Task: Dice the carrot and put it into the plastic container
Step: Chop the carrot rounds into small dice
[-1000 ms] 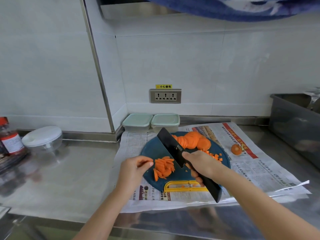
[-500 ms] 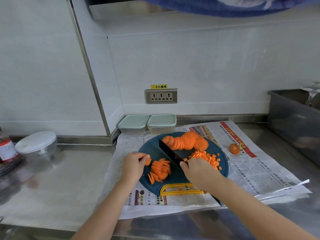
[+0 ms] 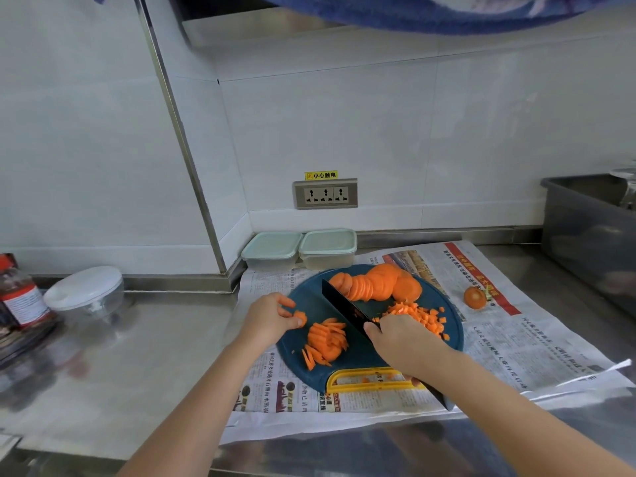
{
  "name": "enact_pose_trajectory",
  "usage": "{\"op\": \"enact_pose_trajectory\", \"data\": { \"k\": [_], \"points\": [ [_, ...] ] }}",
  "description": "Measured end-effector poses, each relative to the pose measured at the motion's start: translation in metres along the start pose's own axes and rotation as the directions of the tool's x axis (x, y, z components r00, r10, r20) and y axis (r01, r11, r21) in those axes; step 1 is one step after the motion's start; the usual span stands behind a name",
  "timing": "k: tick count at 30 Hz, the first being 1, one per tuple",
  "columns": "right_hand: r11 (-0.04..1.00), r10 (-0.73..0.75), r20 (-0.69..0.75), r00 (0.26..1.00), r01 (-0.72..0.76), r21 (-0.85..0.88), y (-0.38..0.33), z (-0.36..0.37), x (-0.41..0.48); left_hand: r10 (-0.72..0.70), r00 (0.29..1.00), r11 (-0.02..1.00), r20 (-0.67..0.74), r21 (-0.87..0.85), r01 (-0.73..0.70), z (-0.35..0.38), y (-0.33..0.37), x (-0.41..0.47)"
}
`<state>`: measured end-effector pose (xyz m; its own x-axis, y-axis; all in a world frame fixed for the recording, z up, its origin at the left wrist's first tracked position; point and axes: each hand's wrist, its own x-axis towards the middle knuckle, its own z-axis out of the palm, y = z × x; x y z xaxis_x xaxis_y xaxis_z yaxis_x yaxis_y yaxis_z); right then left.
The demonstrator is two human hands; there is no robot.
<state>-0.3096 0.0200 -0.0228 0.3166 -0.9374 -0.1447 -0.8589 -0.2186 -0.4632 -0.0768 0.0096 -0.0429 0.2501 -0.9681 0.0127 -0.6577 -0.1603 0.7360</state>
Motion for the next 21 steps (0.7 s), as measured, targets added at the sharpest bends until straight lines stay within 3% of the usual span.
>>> {"op": "enact_pose_trajectory", "data": {
  "k": [4, 10, 16, 21],
  "points": [
    [0.996, 0.049, -0.011, 0.999, -0.048, 0.078, 0.0, -0.001, 0.0, -0.002, 1.0, 0.998, 0.029, -0.06, 0.004, -0.003, -0.001, -0.002],
    [0.992, 0.055, 0.047, 0.997, -0.06, 0.107, 0.0, -0.012, 0.003, -0.164, 0.986, 0.956, 0.024, -0.244, 0.165, -0.017, 0.002, 0.012],
    [0.997, 0.022, 0.093, 0.995, -0.029, 0.074, 0.002, -0.016, -0.007, -0.179, 0.98, 0.979, 0.087, -0.087, 0.187, -0.009, 0.006, 0.021],
    [0.996, 0.033, 0.086, 0.996, -0.04, 0.08, 0.004, -0.028, -0.001, -0.2, 0.975, 0.965, 0.098, -0.152, 0.213, 0.003, 0.011, 0.028]
  ]
}}
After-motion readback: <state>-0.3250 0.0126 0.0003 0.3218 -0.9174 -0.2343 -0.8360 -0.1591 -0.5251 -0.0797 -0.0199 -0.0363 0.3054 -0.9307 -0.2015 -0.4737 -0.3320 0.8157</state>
